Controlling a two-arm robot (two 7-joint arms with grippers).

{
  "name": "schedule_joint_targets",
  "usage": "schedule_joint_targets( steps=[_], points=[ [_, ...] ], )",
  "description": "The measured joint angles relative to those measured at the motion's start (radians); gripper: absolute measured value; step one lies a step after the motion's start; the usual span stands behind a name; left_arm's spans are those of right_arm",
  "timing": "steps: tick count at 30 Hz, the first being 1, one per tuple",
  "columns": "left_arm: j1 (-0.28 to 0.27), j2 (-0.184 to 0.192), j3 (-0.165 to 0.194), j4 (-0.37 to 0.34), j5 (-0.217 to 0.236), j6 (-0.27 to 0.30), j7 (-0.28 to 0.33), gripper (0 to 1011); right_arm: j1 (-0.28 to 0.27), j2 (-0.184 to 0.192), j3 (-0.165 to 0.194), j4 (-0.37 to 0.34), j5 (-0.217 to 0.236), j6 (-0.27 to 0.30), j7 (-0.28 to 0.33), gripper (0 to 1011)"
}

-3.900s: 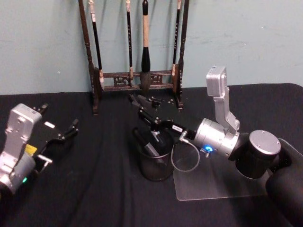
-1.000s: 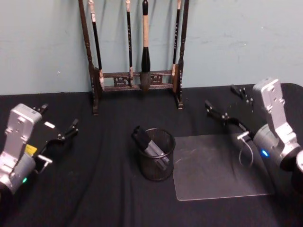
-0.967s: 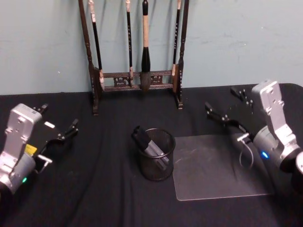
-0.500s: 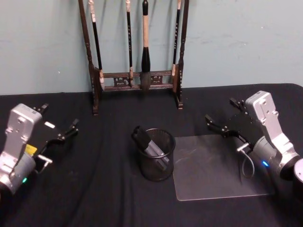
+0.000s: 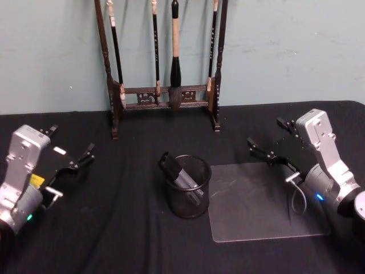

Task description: Pick up the water-based marker from the table and place it into the pen holder.

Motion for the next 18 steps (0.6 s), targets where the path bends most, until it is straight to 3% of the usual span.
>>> schedule_joint_targets(
  steps=[18],
  points=[
    [0.0, 0.0, 0.0, 0.0, 0.0, 0.0, 0.0, 1001, 0.001, 0.0, 0.0, -0.001, 0.002, 0.0, 0.0, 1002]
  ],
)
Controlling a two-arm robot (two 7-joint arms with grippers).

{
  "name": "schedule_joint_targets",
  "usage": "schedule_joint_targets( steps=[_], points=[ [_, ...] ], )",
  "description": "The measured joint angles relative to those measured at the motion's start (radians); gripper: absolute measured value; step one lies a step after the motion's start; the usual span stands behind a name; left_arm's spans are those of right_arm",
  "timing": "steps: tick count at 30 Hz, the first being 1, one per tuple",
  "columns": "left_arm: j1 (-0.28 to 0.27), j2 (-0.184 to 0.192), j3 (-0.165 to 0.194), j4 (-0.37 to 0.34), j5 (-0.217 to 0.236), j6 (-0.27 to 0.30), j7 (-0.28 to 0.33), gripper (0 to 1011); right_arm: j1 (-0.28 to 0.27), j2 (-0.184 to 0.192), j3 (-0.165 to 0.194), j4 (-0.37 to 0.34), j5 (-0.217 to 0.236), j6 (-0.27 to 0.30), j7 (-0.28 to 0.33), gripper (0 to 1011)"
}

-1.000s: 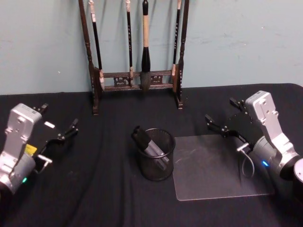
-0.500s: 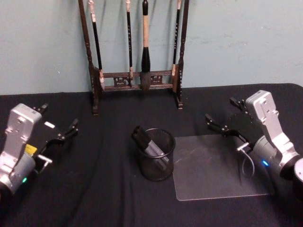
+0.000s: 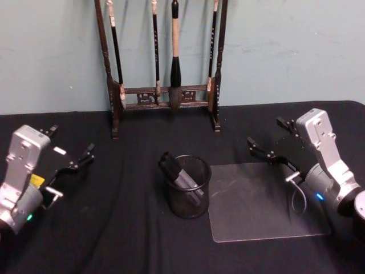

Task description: Pick up the water-based marker from the table and place it into the pen holder.

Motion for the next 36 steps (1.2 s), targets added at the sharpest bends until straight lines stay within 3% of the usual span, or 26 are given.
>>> schedule_joint_targets(
  steps=[36],
  points=[
    [0.0, 0.0, 0.0, 0.0, 0.0, 0.0, 0.0, 1001, 0.0, 0.0, 0.0, 0.0, 0.0, 0.0, 0.0, 1002]
  ],
)
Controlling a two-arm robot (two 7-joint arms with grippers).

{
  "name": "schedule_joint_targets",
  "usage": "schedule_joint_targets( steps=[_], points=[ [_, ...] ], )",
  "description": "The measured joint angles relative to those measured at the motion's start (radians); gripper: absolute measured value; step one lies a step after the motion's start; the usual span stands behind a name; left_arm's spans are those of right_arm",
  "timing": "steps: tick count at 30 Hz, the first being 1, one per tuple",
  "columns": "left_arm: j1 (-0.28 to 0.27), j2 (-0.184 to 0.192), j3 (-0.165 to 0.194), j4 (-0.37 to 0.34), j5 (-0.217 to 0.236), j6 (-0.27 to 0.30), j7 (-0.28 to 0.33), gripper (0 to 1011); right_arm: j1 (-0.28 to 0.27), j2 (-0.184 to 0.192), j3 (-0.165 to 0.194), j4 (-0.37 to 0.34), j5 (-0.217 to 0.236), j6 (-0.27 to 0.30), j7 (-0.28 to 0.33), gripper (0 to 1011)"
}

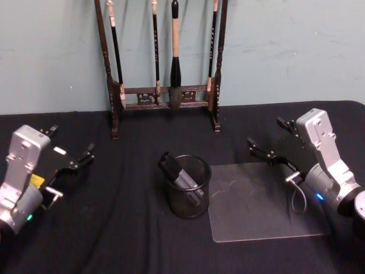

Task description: Pick up the water-based marker from the table and place it into the pen holder.

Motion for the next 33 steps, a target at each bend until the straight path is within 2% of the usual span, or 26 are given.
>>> schedule_joint_targets(
  steps=[33],
  points=[
    [0.0, 0.0, 0.0, 0.0, 0.0, 0.0, 0.0, 1001, 0.0, 0.0, 0.0, 0.0, 0.0, 0.0, 0.0, 1002]
  ],
)
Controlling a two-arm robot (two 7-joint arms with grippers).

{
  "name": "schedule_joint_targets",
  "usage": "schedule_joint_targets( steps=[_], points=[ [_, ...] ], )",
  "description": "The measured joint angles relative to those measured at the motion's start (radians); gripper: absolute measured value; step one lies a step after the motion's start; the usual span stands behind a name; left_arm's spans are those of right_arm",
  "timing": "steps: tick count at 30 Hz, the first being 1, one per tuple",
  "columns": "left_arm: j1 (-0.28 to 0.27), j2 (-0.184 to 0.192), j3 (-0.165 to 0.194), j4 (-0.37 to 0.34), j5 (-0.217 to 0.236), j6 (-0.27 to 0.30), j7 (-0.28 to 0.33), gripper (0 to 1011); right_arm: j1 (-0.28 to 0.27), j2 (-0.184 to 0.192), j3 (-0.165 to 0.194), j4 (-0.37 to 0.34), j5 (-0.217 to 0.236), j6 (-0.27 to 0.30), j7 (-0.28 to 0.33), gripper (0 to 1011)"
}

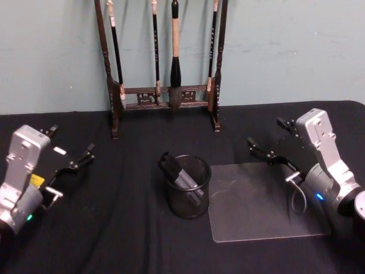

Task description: Pick up the water-based marker from the table and place it into the pen holder.

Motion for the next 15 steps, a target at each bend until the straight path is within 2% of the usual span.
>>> schedule_joint_targets(
  steps=[15],
  points=[
    [0.0, 0.0, 0.0, 0.0, 0.0, 0.0, 0.0, 1001, 0.0, 0.0, 0.0, 0.0, 0.0, 0.0, 0.0, 1002]
  ],
)
